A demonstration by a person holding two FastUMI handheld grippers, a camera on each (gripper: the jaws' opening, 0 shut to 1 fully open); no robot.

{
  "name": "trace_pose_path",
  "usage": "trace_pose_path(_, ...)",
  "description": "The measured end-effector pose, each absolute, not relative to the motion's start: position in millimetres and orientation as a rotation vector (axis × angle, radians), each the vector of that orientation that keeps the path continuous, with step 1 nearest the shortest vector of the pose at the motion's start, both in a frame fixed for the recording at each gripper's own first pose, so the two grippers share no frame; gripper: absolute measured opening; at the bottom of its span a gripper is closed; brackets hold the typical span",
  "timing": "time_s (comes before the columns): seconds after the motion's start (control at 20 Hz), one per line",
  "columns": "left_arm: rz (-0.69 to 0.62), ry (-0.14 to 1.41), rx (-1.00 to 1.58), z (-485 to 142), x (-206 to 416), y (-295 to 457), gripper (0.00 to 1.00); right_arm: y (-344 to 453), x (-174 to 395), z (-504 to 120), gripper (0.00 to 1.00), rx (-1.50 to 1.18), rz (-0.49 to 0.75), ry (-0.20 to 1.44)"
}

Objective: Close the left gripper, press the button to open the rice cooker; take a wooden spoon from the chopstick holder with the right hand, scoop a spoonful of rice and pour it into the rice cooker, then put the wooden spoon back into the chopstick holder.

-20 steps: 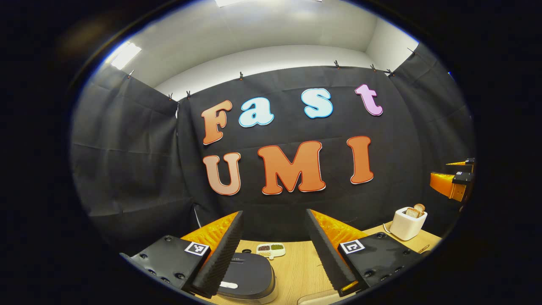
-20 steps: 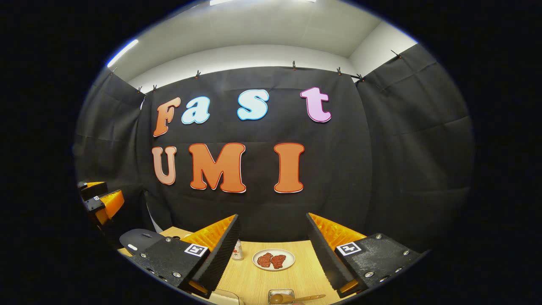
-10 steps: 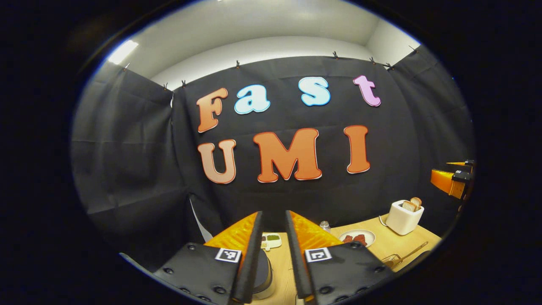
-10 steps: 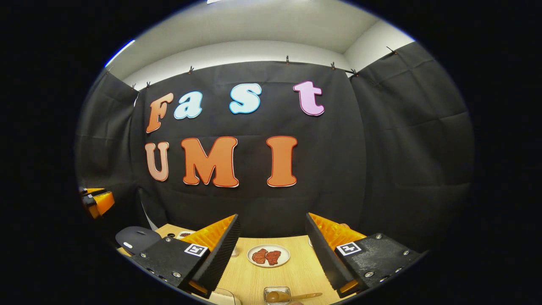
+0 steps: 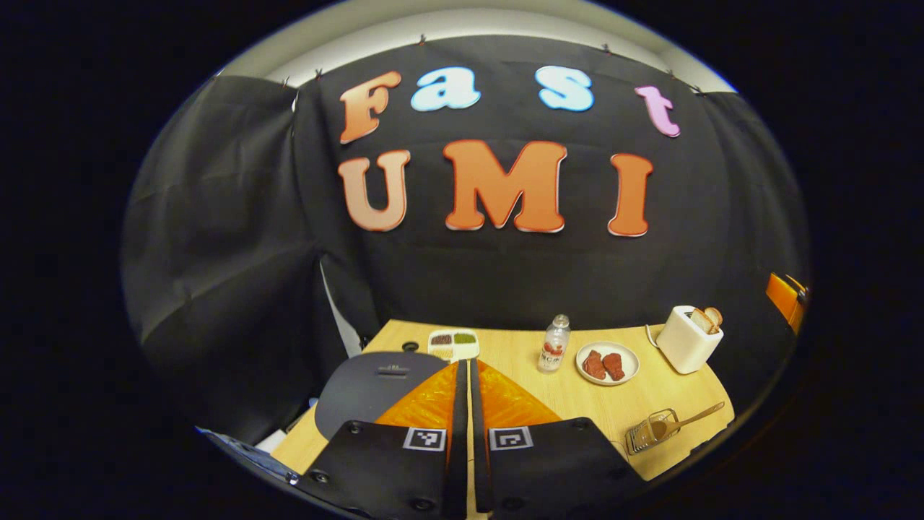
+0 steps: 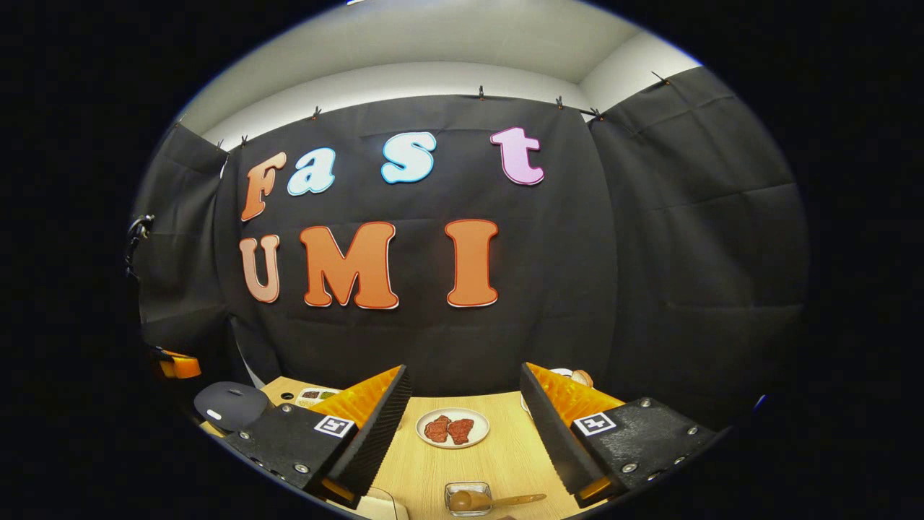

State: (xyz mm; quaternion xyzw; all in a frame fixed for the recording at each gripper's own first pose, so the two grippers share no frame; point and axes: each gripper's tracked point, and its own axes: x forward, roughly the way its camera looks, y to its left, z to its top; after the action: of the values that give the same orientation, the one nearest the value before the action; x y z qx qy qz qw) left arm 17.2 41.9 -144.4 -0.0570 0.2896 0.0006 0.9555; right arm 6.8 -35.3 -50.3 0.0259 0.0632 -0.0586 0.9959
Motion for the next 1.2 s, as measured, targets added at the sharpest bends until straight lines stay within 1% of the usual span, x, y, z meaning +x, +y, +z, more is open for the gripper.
trace_pose_path(0.05,0.017,0.669,-0.138,-158,17,53,0.09,-36,6,-53,0.95,0.051,-0.118,0.133)
trace_pose_path(0.1,0.034,0.746,-0.157,-172,12,62,0.15,-37,6,-56,0.95,0.051,-0.119,0.142)
trace_pose_path(0.15,0.037,0.827,-0.178,-187,6,67,0.09,-38,6,-58,0.95,0.052,-0.120,0.149)
trace_pose_path(0.2,0.044,0.912,-0.202,-199,0,73,0.08,-39,5,-60,0.97,0.052,-0.121,0.154)
trace_pose_path(0.25,0.042,0.974,-0.225,-207,-5,79,0.06,-40,5,-62,0.97,0.052,-0.122,0.159)
trace_pose_path(0.3,0.049,1.028,-0.239,-216,-7,86,0.06,-42,5,-63,0.97,0.050,-0.126,0.162)
trace_pose_path(0.35,0.048,1.065,-0.244,-224,-10,91,0.06,-45,5,-64,0.95,0.047,-0.131,0.165)
trace_pose_path(0.5,0.064,1.177,-0.233,-243,-19,106,0.06,-49,2,-68,0.95,0.045,-0.143,0.175)
trace_pose_path(0.6,0.063,1.225,-0.251,-254,-18,112,0.06,-50,2,-72,0.95,0.041,-0.149,0.185)
trace_pose_path(0.65,0.070,1.241,-0.265,-260,-17,116,0.03,-52,1,-75,0.94,0.038,-0.154,0.192)
trace_pose_path(0.7,0.077,1.263,-0.276,-266,-16,121,0.06,-52,0,-76,0.95,0.036,-0.155,0.198)
trace_pose_path(0.85,0.069,1.356,-0.333,-287,-21,125,0.06,-51,-4,-83,0.95,0.030,-0.159,0.217)
trace_pose_path(0.9,0.066,1.388,-0.350,-292,-23,124,0.04,-51,-3,-85,0.95,0.029,-0.161,0.222)
trace_pose_path(1.0,0.068,1.414,-0.370,-294,-22,126,0.08,-51,-4,-88,0.95,0.024,-0.168,0.231)
trace_pose_path(1.05,0.062,1.402,-0.376,-294,-17,127,0.09,-51,-4,-90,0.95,0.020,-0.170,0.237)
trace_pose_path(1.1,0.055,1.399,-0.377,-295,-14,128,0.07,-50,-4,-92,0.95,0.017,-0.173,0.242)
trace_pose_path(1.2,0.036,1.419,-0.370,-294,-17,127,0.09,-48,-3,-97,0.95,0.015,-0.174,0.255)
